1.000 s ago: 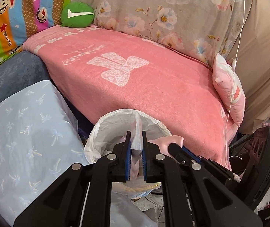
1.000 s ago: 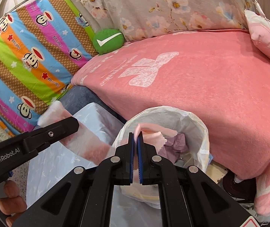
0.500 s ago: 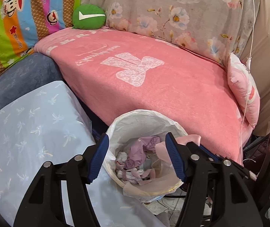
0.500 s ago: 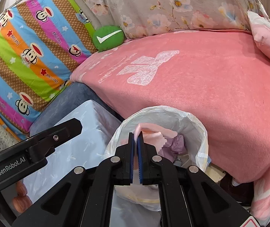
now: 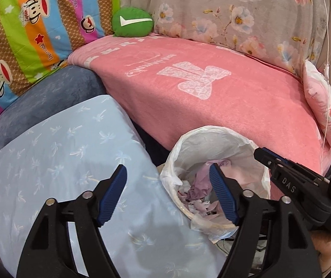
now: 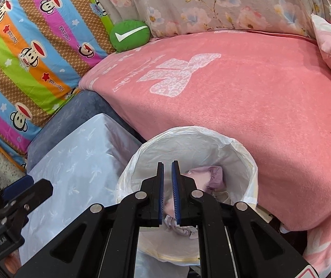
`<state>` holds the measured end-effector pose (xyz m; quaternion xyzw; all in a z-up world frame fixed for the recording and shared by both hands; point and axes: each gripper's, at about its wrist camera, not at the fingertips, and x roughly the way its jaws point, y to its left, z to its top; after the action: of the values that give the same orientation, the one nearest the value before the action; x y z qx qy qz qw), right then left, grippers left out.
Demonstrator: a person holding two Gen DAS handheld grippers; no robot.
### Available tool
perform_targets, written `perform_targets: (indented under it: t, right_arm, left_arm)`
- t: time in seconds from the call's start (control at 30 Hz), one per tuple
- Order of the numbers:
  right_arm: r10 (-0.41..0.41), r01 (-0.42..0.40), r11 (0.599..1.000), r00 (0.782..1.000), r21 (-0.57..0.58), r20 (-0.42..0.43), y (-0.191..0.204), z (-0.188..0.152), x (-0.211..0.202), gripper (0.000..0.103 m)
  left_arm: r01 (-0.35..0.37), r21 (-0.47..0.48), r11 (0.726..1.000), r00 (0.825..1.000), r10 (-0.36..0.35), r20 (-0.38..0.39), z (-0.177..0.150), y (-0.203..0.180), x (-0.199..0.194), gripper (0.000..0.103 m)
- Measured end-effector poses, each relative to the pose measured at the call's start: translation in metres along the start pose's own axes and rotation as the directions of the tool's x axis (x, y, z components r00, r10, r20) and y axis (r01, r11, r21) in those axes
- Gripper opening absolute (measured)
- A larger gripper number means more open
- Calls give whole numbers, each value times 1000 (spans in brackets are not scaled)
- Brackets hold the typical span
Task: Collect trash
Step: 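Pull both open tools back from the bin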
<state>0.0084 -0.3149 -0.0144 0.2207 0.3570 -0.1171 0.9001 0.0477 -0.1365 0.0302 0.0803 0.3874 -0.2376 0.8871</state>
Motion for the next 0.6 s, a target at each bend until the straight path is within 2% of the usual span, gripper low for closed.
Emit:
perform_targets:
  t: [0.1, 0.23, 0.6]
  right_arm:
    - [4, -4, 1000, 1000, 3, -4, 2, -2, 3, 29]
    - [11, -11, 1000, 1000, -6, -18, 3, -6, 3, 29]
    - [-15, 13, 999, 999, -41, -34, -6, -7, -3, 43]
  left_arm:
    - [-16, -4, 1000, 1000, 16, -4, -3, 3, 2, 76]
    - [-22, -8, 1000, 1000, 22, -6, -8, 6, 3, 78]
    - [-30, -12, 999, 999, 30, -20, -15, 2, 12, 80]
